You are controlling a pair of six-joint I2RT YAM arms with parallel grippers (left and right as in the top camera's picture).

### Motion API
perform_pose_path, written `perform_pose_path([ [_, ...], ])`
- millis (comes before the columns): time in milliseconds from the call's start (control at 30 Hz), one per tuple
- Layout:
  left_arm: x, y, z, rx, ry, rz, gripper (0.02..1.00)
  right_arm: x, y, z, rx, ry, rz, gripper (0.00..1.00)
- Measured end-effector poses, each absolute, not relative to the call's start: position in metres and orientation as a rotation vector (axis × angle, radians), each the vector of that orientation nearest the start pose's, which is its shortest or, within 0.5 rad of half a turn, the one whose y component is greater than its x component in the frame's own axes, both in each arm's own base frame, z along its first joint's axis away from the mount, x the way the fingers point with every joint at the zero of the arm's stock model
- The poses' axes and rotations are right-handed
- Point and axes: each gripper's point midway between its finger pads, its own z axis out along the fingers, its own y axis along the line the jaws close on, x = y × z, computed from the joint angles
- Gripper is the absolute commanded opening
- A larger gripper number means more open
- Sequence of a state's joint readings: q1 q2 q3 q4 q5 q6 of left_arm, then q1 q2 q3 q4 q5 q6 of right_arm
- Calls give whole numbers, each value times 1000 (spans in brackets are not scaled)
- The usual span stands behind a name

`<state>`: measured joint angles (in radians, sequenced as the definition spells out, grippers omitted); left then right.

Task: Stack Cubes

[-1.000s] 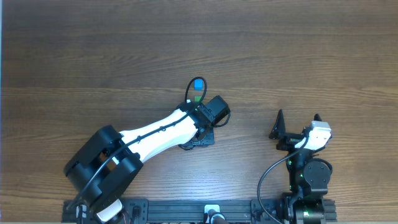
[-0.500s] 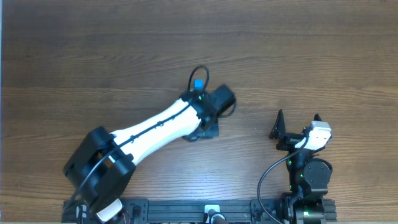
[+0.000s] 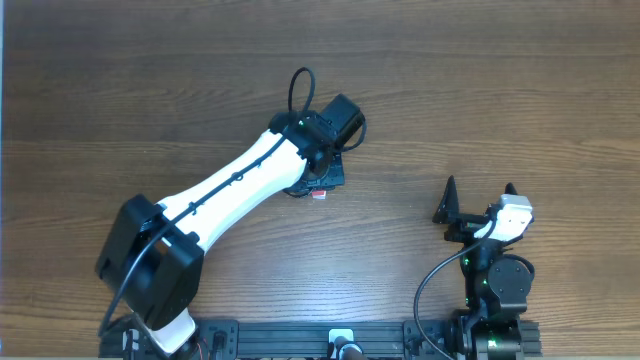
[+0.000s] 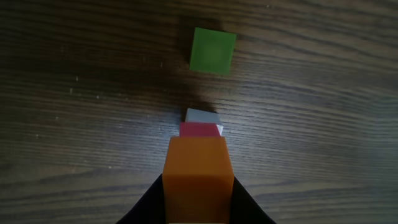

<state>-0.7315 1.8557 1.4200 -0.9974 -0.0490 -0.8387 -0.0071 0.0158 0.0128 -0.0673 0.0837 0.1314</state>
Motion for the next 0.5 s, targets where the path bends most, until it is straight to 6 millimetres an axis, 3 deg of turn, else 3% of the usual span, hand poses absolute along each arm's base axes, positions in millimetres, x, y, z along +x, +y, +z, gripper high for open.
perform_pose_path([
  [200,286,-248,61,-125,3028,-79,84,246,-16,160,178,1631,27,993],
  [500,284,-249,60,-115,3036,-87,86,246,-16,160,177,1631,26,991],
])
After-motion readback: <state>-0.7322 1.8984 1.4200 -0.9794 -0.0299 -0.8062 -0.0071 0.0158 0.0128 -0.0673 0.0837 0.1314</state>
